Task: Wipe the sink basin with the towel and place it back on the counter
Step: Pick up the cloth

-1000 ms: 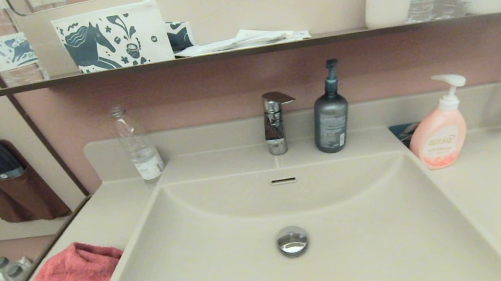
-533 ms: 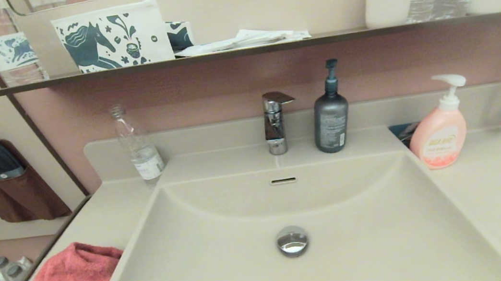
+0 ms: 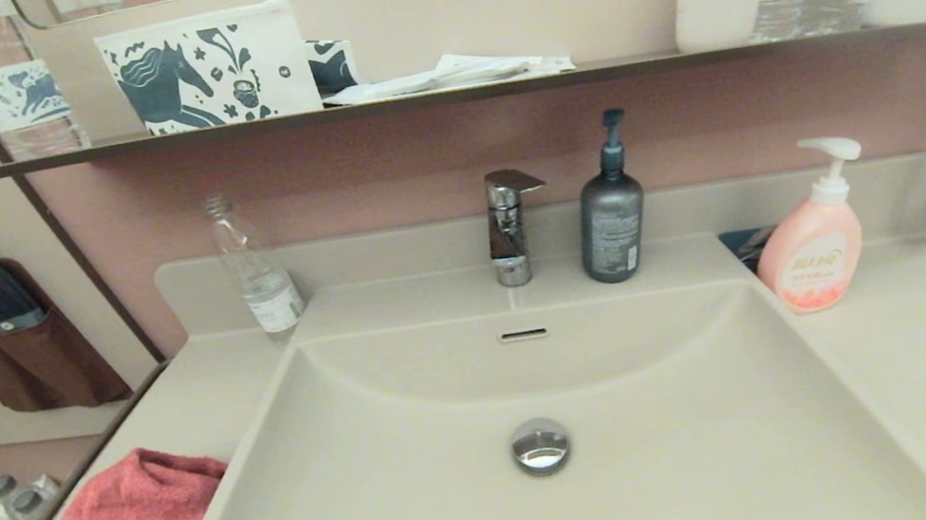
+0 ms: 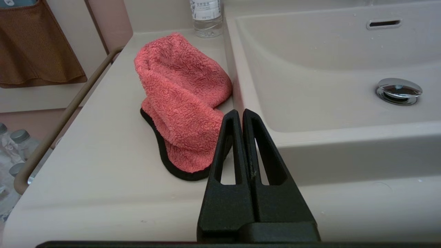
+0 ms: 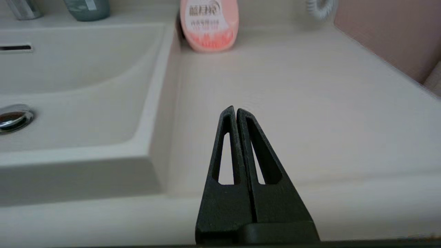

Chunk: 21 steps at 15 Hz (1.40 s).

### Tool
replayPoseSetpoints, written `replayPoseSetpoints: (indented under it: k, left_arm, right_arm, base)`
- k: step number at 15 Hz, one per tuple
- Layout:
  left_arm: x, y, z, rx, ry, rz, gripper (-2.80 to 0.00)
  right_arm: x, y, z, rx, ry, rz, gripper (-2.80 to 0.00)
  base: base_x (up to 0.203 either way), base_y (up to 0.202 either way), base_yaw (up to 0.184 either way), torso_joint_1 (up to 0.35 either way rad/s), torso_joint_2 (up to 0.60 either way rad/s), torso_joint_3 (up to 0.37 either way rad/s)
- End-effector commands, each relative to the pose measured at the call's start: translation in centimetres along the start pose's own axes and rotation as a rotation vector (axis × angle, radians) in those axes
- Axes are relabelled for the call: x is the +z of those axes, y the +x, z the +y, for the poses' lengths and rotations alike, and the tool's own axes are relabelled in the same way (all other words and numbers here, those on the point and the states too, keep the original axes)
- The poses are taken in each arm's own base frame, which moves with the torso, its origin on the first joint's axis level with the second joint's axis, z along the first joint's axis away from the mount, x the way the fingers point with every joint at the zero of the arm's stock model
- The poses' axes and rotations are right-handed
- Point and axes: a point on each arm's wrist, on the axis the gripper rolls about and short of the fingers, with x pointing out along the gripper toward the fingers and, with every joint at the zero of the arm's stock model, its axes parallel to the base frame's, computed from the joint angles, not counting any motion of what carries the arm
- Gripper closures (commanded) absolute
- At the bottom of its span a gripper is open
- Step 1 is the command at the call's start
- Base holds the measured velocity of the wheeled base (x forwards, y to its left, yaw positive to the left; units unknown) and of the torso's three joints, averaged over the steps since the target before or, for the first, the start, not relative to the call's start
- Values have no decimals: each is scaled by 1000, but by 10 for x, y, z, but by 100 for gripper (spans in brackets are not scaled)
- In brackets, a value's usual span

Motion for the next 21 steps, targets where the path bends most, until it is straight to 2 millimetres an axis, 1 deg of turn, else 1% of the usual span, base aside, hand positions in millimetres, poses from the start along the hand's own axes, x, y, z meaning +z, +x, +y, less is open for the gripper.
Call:
replayPoseSetpoints:
  k: [1,4,6,15,21]
  left_arm:
    - [0,0,0,2,1,0,0]
    - [0,0,0,2,1,0,0]
    - [0,0,0,0,1,0,0]
    - [0,0,0,0,1,0,0]
    - [0,0,0,-1,1,-1,0]
  right_arm:
    - [-5,2,1,19,-20,13,0]
    - [-16,3,2,75,-66,70,0]
    - [-16,3,2,77,-80,72,0]
    - [-16,3,2,71,1,72,0]
    - [-16,3,2,71,1,72,0]
  base:
    - [0,0,0,0,0,0]
    - [0,0,0,0,0,0]
    - [0,0,0,0,0,0]
    - [0,0,0,0,0,0]
    - [0,0,0,0,0,0]
